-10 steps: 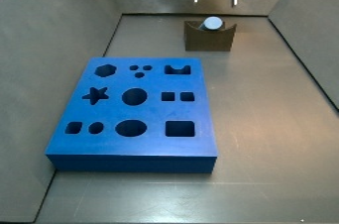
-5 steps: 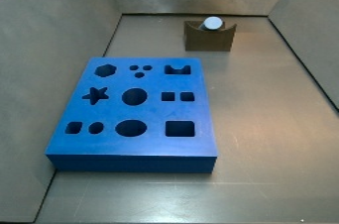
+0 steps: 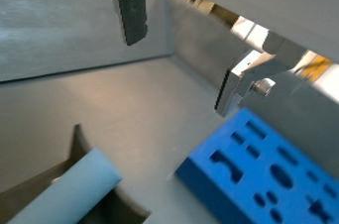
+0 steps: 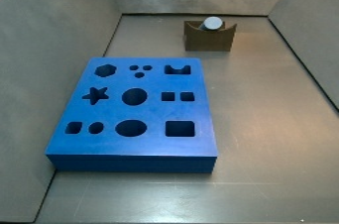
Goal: Pick up the oval object. Move up. Place the oval object on the fixture. Regrasp the oval object. Move to above the board. Insert the oval object.
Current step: Regrasp the oval object.
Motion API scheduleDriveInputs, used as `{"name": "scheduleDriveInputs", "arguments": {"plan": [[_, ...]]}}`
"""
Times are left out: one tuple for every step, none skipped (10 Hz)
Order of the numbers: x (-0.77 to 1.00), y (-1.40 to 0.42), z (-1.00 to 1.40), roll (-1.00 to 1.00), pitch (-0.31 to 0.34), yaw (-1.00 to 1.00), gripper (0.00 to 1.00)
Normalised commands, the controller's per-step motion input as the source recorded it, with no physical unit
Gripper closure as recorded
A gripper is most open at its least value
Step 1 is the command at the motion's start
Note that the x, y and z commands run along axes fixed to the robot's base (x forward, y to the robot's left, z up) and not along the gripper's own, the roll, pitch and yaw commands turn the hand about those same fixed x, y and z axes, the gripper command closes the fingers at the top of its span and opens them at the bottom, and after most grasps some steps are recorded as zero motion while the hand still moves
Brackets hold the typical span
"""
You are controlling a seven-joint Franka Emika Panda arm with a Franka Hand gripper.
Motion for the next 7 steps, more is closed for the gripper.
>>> {"name": "scheduleDriveInputs", "arguments": {"plan": [[0.0,-0.02,0.01,1.0,0.031,0.02,0.0],[-0.01,-0.03,0.01,1.0,0.028,0.02,0.0],[-0.01,-0.02,0.0,1.0,0.023,0.02,0.0],[-0.02,-0.02,0.0,1.0,0.019,0.02,0.0],[-0.01,-0.02,0.0,1.0,0.015,0.02,0.0],[-0.01,-0.02,0.0,1.0,0.012,0.03,0.0],[-0.01,-0.02,0.01,1.0,0.012,0.03,0.0]]}}
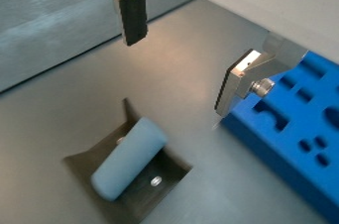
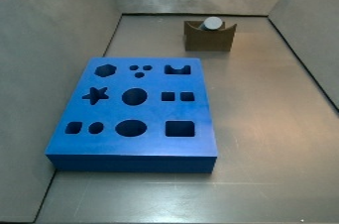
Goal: Pick up the oval object. Move up. Place the oval object on the fixture. Regrasp the oval object. Move to above the board. Insert the oval object.
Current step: Regrasp the oval object.
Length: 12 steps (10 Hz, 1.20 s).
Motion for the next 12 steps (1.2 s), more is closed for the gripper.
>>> {"name": "scheduleDriveInputs", "arguments": {"plan": [[-0.01,-0.02,0.01,1.0,0.014,0.03,0.0],[-0.01,-0.02,0.01,1.0,0.019,0.03,0.0],[0.01,-0.02,0.0,1.0,0.022,0.03,0.0],[0.02,-0.02,-0.01,1.0,0.031,0.03,0.0],[0.03,-0.02,-0.01,1.0,0.036,0.04,0.0],[0.05,-0.02,-0.02,1.0,0.05,0.04,0.0],[0.06,-0.03,-0.02,1.0,0.062,0.04,0.0],[0.08,-0.03,-0.02,1.0,0.078,0.05,0.0],[0.09,-0.03,-0.02,1.0,0.101,0.06,0.0],[0.1,-0.04,-0.02,1.0,0.127,0.07,0.0],[0.12,-0.04,-0.02,1.0,0.153,0.09,0.0],[0.12,-0.04,-0.02,1.0,0.192,0.13,0.0]]}}
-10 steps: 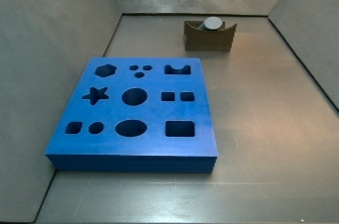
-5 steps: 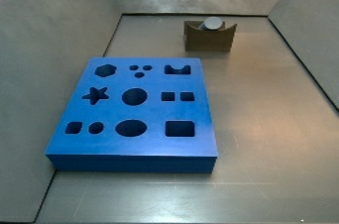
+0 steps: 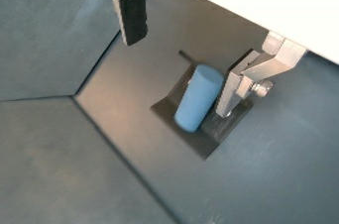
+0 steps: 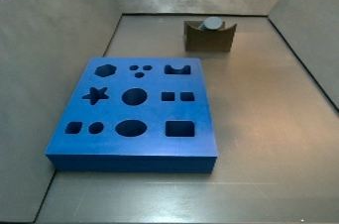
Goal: Pick up the oval object. Move up. Place the oval object on the fixture. Regrasp the oval object. Move to above the board. Insert the oval object.
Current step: Regrasp the oval object.
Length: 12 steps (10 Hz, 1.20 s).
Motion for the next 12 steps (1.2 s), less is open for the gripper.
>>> {"name": "scheduleDriveInputs", "arguments": {"plan": [[0.12,-0.05,-0.02,0.96,0.214,0.16,0.0],[0.13,-0.05,-0.02,0.84,0.205,0.18,0.0],[0.14,-0.05,-0.03,0.54,0.167,0.21,0.0],[0.14,-0.05,-0.03,0.42,0.15,0.23,0.0],[0.15,-0.04,-0.02,0.24,0.111,0.23,0.0],[0.13,-0.04,-0.01,0.18,0.079,0.23,0.0],[0.1,-0.05,-0.02,0.17,0.042,0.22,0.0],[0.09,-0.05,-0.02,0.16,0.03,0.21,0.0],[0.04,0.07,-1.0,0.12,-0.088,0.18,0.0],[0.04,0.07,-1.0,0.11,-0.095,0.16,0.0],[0.05,0.06,-1.0,0.1,-0.125,0.1,0.0],[0.06,0.06,-1.0,0.09,-0.133,0.08,0.0]]}}
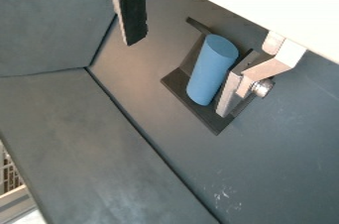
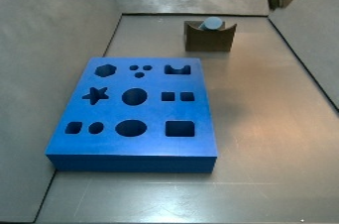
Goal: Pick up the oval object. Move up. Place the oval object on the fixture. Regrasp the oval object. Move to above the board. Insert the oval object.
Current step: Regrasp the oval object.
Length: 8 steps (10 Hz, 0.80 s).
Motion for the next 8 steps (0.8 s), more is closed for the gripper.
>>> {"name": "scheduleDriveInputs", "arguments": {"plan": [[0.06,0.05,-1.0,0.07,-0.137,0.04,0.0],[0.07,0.05,-1.0,0.06,-0.131,0.0,0.0],[0.07,0.05,-1.0,0.06,-0.121,-0.02,0.0],[0.07,0.04,-1.0,0.05,-0.101,-0.04,0.0],[0.07,0.04,-1.0,0.05,-0.079,-0.05,0.0],[0.08,0.03,-1.0,0.04,-0.062,-0.06,0.0],[0.09,0.03,-1.0,0.04,-0.039,-0.06,0.0],[0.09,0.02,-0.84,0.04,-0.009,-0.04,0.0]]}}
